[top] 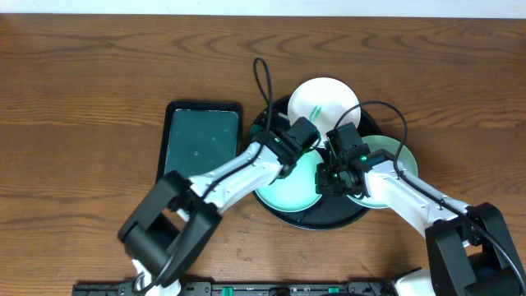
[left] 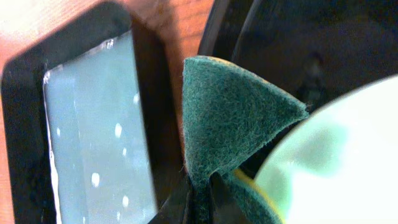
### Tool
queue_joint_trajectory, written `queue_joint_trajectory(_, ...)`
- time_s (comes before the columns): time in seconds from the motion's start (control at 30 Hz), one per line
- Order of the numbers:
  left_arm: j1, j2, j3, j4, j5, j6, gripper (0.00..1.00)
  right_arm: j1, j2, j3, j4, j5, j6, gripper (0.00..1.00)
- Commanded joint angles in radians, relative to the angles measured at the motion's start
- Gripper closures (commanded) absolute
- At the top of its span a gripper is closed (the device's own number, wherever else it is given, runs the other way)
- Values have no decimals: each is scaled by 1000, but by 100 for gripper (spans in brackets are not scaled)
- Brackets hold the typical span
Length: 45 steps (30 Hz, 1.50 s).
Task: Clean dirty plates on tray and stack at the side
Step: 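Scrub the plate surface with the sponge while the right gripper holds it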
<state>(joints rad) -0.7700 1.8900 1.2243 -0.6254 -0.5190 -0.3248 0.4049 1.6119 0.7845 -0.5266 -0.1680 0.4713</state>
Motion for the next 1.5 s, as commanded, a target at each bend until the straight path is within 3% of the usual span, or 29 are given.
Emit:
queue_joint_trajectory(0.0,27,-82,-8,-43,151,-64,93,1,53,-48,-30,119,-23,99)
queue_joint_trajectory(0.23,27,-154,-8,-66,557,-107,93,1,53,-48,-30,119,-23,99)
queue_joint_trajectory(0.47,27,-103,-43,-35,607,-191,93,1,53,-48,-30,119,-23,99)
queue_joint_trajectory(0.63,15,-14,-43,109,867,-222,93,2,53,-48,-30,119,-23,99)
queue_joint_trajectory(0.8,-21,84,-43,209,980,-261,93,1,53,-48,-31,119,-23,99)
queue_joint_trajectory(0.93,-14,76,-42,116,860,-264,92,3,53,-48,-34,119,-23,99)
queue_joint_trajectory(1.23,21,23,-42,-156,267,-411,93,2,53,-48,-34,119,-23,99)
queue_joint_trajectory(1.4,23,23,-39,-194,107,-410,93,2,53,-48,-34,118,-23,99)
queue_joint_trajectory(1.47,24,21,-21,-227,106,-405,93,3,53,-48,-34,118,-23,99)
